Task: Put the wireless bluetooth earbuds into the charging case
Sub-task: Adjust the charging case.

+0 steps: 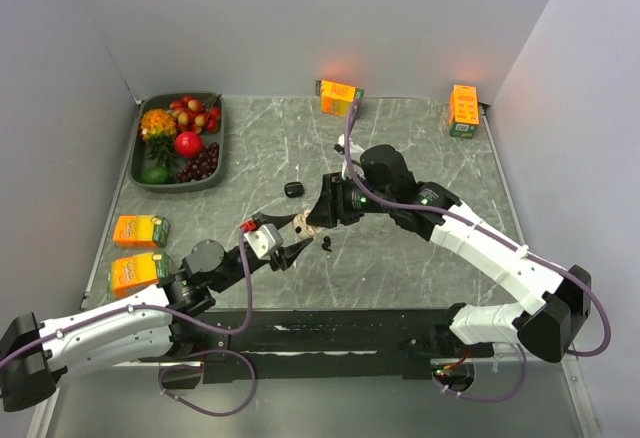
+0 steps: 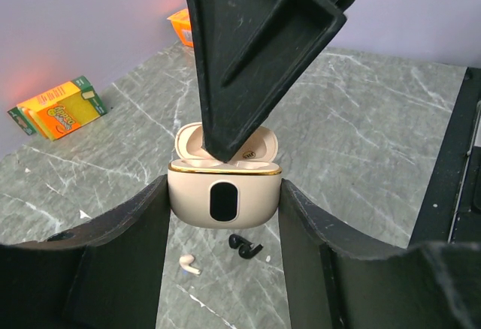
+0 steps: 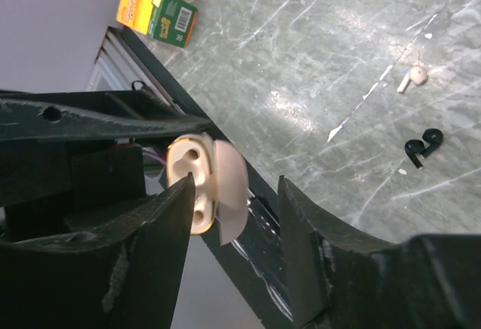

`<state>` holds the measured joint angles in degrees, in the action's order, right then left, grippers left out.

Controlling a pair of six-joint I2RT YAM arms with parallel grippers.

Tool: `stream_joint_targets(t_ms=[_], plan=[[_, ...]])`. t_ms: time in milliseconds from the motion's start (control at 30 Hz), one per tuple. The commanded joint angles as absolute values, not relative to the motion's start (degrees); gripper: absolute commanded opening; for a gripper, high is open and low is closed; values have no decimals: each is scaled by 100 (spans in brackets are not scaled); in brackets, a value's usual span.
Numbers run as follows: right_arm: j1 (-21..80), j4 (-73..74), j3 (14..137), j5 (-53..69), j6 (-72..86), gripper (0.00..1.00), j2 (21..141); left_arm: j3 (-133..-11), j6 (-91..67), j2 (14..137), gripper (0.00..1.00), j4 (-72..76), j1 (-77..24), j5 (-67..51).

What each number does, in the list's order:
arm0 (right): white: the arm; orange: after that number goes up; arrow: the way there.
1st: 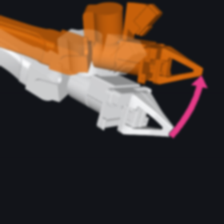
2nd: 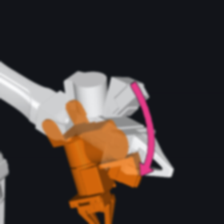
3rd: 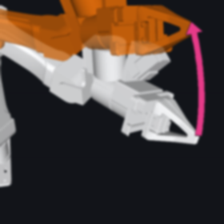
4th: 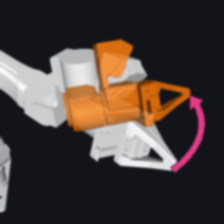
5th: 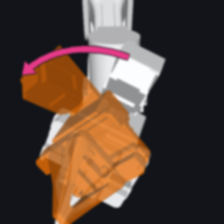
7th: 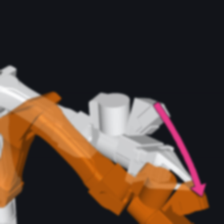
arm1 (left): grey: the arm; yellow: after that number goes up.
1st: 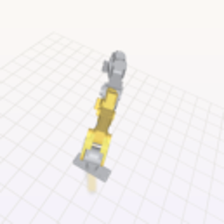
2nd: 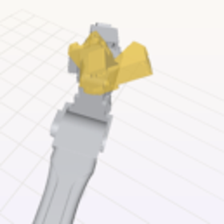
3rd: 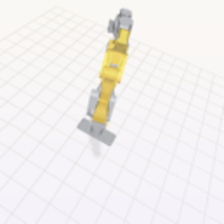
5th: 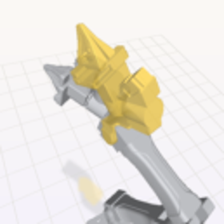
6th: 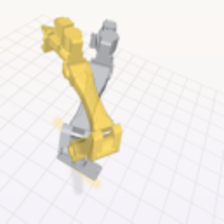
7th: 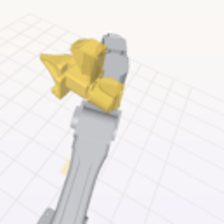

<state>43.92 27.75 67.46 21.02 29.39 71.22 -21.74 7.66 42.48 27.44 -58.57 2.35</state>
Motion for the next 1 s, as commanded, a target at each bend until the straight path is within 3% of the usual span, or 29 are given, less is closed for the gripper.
stream_joint_targets(t_ms=[0,267,333,367,433,467,500,733,967], plan=[[4228,2180,6513,2645,3146,48,7005,-2110,554,4131,1,3217,-5880,53],[4201,1951,6355,2927,3094,18,6856,-2136,457,4166,1,3234,-5880,79],[4192,1969,6354,2935,3059,8,6795,-2171,440,4149,6,3217,-5889,184],[4184,1995,6346,2944,2989,1,6768,-2180,422,4140,20,3208,-5889,202],[4140,2091,6354,2918,2927,0,6662,-2206,439,4096,42,3120,-5880,228],[4114,2118,6346,2944,2831,0,6627,-2223,413,4070,61,3085,-5889,281],[4096,2188,6363,2962,2778,0,6583,-2250,404,4017,99,2989,-5889,290],[3938,2810,6732,3129,2093,0,6416,-2434,212,3648,96,2261,-5880,387],[4183,3612,7330,2576,222,0,6276,-2899,-720,3323,96,1548,-5880,449]])
